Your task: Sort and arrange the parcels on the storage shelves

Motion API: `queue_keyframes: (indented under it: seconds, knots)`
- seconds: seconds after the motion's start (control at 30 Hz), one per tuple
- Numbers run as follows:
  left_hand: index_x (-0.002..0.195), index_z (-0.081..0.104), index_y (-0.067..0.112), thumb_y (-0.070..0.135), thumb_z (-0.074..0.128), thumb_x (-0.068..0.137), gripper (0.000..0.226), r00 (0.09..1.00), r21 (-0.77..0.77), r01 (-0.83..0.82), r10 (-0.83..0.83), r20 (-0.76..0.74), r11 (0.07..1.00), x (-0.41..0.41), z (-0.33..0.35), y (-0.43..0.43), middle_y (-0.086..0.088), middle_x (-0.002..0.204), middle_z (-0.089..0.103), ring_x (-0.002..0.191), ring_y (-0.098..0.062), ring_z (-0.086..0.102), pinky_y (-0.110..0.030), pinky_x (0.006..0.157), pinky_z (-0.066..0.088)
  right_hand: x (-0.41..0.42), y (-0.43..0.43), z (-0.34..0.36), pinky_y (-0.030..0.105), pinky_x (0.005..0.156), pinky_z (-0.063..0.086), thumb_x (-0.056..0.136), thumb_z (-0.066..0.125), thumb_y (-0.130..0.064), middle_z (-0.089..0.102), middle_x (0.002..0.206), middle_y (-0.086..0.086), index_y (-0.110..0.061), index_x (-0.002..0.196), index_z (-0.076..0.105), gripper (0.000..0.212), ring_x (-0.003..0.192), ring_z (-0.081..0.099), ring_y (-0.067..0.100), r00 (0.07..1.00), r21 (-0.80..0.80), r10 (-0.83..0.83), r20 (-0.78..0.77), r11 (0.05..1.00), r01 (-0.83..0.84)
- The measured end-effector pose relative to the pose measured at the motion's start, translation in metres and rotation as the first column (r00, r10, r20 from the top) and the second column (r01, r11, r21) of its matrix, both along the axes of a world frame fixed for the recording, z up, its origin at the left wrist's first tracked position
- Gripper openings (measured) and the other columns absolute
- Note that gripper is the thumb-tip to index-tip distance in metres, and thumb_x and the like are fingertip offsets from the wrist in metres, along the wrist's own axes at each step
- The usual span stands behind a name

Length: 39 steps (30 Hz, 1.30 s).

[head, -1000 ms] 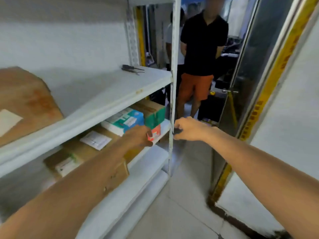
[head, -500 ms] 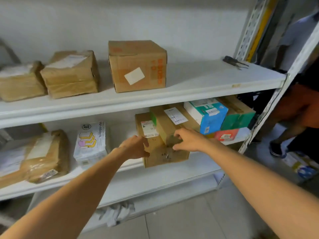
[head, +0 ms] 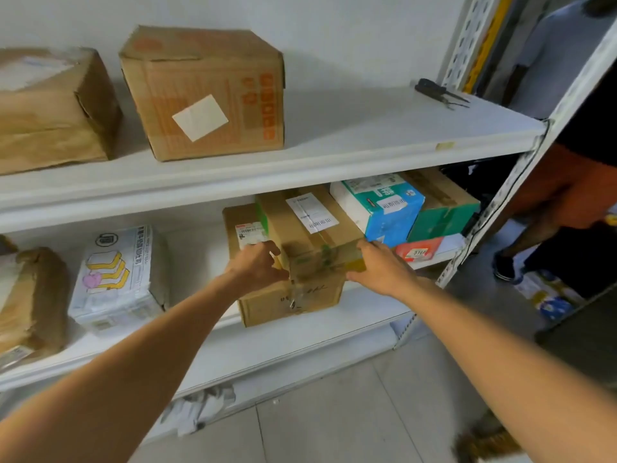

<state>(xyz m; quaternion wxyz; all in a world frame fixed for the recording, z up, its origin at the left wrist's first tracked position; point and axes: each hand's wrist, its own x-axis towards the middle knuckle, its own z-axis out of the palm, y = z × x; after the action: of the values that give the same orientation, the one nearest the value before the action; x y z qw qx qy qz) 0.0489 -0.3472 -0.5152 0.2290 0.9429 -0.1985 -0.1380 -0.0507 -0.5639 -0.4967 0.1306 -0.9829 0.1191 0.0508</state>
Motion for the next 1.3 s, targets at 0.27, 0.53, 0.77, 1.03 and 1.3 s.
queue_keyframes:
  seconds: [0.27, 0.53, 0.77, 1.03, 1.3]
  knots:
    - [0.139, 0.042, 0.015, 0.036, 0.073, 0.082, 0.068, 0.962, -0.283, -0.268, 0.24, -0.128, 0.921, -0.001, -0.031, -0.025, -0.009, 0.129, 0.059, 0.105, -0.023, 0.06, -0.033, 0.085, 0.055, 0.028, -0.019, -0.032, 0.032, 0.087, 0.05, 0.093, 0.061, -0.036, 0.032, 0.142, 0.017, -0.002, 0.146, 0.022, 0.074, 0.122, 0.051, 0.03, 0.993, -0.005, -0.001, 0.119, 1.0, 0.002]
    - [0.131, 0.049, 0.011, 0.042, 0.075, 0.079, 0.066, 0.895, -0.469, -0.446, 0.371, -0.249, 0.762, 0.001, -0.036, -0.044, -0.005, 0.113, 0.064, 0.087, -0.018, 0.064, -0.019, 0.064, 0.056, 0.032, -0.02, -0.043, 0.03, 0.1, 0.042, 0.088, 0.067, -0.031, 0.024, 0.146, 0.02, 0.002, 0.145, 0.02, 0.081, 0.132, 0.039, 0.033, 0.981, 0.166, -0.069, 0.184, 0.985, 0.038]
    - [0.119, 0.053, 0.007, 0.021, 0.077, 0.08, 0.047, 0.839, -0.509, -0.532, 0.343, -0.422, 0.676, -0.002, -0.026, -0.007, -0.01, 0.102, 0.065, 0.091, -0.024, 0.065, -0.036, 0.084, 0.056, 0.025, 0.007, -0.041, 0.027, 0.09, 0.044, 0.085, 0.069, -0.037, 0.038, 0.138, 0.014, -0.003, 0.138, 0.032, 0.073, 0.127, 0.042, 0.029, 0.967, 0.358, -0.153, 0.205, 0.931, 0.072]
    - [0.118, 0.047, -0.001, -0.003, 0.068, 0.084, 0.04, 0.802, -0.433, -0.541, 0.289, -0.522, 0.721, 0.002, -0.018, 0.044, -0.02, 0.108, 0.061, 0.105, -0.036, 0.06, -0.051, 0.098, 0.049, 0.044, 0.03, -0.026, 0.042, 0.101, 0.045, 0.086, 0.058, -0.059, 0.049, 0.142, 0.008, -0.013, 0.145, 0.038, 0.077, 0.13, 0.047, 0.028, 0.99, 0.376, -0.104, 0.093, 0.924, 0.061]
    - [0.14, 0.039, 0.005, 0.013, 0.071, 0.085, 0.065, 0.785, -0.457, -0.567, 0.283, -0.551, 0.685, 0.017, -0.026, 0.031, -0.01, 0.126, 0.056, 0.113, -0.03, 0.056, -0.041, 0.092, 0.052, 0.067, 0.033, -0.027, 0.047, 0.112, 0.035, 0.081, 0.075, -0.035, 0.036, 0.153, 0.006, -0.019, 0.153, 0.019, 0.093, 0.14, 0.035, 0.027, 0.984, 0.534, -0.147, -0.101, 0.827, 0.178]
